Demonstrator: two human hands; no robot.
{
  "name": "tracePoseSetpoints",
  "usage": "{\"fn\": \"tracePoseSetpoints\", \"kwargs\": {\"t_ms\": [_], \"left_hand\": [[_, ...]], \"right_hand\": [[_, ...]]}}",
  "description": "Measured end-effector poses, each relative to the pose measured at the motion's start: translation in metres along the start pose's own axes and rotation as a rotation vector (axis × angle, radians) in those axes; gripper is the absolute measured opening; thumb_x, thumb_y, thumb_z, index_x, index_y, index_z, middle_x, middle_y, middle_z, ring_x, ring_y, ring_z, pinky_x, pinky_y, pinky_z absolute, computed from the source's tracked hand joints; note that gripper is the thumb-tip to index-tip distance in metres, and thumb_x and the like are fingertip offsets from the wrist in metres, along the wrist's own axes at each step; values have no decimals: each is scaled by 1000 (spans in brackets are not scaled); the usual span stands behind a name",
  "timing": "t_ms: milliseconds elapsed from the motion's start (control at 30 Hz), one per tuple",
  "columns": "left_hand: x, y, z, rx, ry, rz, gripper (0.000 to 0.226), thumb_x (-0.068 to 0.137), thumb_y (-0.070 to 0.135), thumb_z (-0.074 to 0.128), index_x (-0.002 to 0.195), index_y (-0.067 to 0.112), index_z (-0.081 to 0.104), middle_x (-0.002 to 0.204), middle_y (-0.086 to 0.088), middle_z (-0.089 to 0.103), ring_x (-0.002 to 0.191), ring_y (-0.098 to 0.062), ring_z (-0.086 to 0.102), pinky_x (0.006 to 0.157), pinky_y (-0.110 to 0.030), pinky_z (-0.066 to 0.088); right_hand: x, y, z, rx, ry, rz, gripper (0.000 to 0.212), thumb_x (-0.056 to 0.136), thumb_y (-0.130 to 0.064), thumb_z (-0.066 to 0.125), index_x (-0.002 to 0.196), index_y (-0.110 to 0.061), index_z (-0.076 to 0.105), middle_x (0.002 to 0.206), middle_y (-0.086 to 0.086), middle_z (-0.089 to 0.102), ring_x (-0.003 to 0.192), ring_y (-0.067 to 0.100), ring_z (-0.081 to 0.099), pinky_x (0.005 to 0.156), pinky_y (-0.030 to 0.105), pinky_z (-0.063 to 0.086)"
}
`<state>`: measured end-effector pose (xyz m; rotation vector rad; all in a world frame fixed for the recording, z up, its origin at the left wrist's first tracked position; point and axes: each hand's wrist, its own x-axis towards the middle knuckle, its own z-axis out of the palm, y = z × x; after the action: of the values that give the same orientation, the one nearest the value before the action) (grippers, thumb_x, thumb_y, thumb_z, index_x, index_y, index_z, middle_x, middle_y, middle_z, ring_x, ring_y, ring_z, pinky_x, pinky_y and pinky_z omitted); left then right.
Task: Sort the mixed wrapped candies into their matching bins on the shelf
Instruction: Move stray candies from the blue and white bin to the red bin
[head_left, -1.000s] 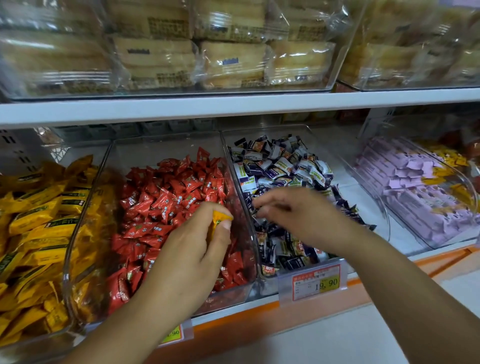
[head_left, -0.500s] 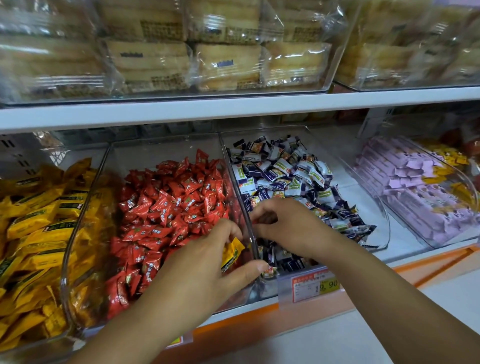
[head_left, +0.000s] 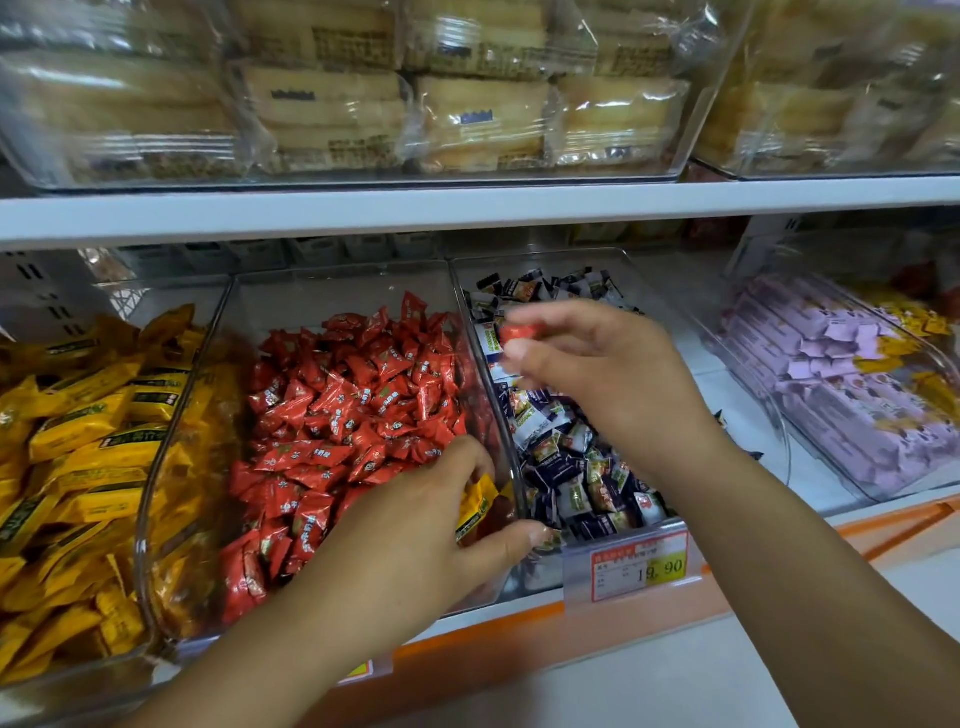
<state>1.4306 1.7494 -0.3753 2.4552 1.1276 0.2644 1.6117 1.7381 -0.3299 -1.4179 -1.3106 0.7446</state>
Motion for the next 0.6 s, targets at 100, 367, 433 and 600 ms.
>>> {"fn": "tracePoseSetpoints", "kwargs": {"t_ms": [100,367,433,600], "left_hand": [[2,0,-1,-19,0,7,58,63,84,32,99,39,37,60,3,41,55,-9,42,50,-27,28],[4,2,2,12,11,-24,52,70,82,35,92,35,36,60,2,43,51,-11,39,51,-29,30],[5,3,2,11,15,-23,50,73,79,38,91,33,36,61,1,43,52,-11,39,51,-30,29],[3,4,3,32,18,8,54,68,83,27,92,35,34,64,2,44,55,-12,41,52,-27,30]], "right_hand": [[2,-8,-5,-94,-155,34,40,89,-32,65,127,-34,57,114,-13,67,90,2,69,85,23,54],[-7,10,-31,-838,-638,412,92,71,-62,72,145,-56,17,154,-14,29,132,12,40,99,25,38],[-8,19,-19,-900,-741,369,98,74,-57,73,146,-55,7,159,-14,10,141,17,29,106,31,37],[-3,30,-17,-926,-714,381,90,70,-53,79,137,-58,20,145,-4,22,117,24,51,92,34,49]]}}
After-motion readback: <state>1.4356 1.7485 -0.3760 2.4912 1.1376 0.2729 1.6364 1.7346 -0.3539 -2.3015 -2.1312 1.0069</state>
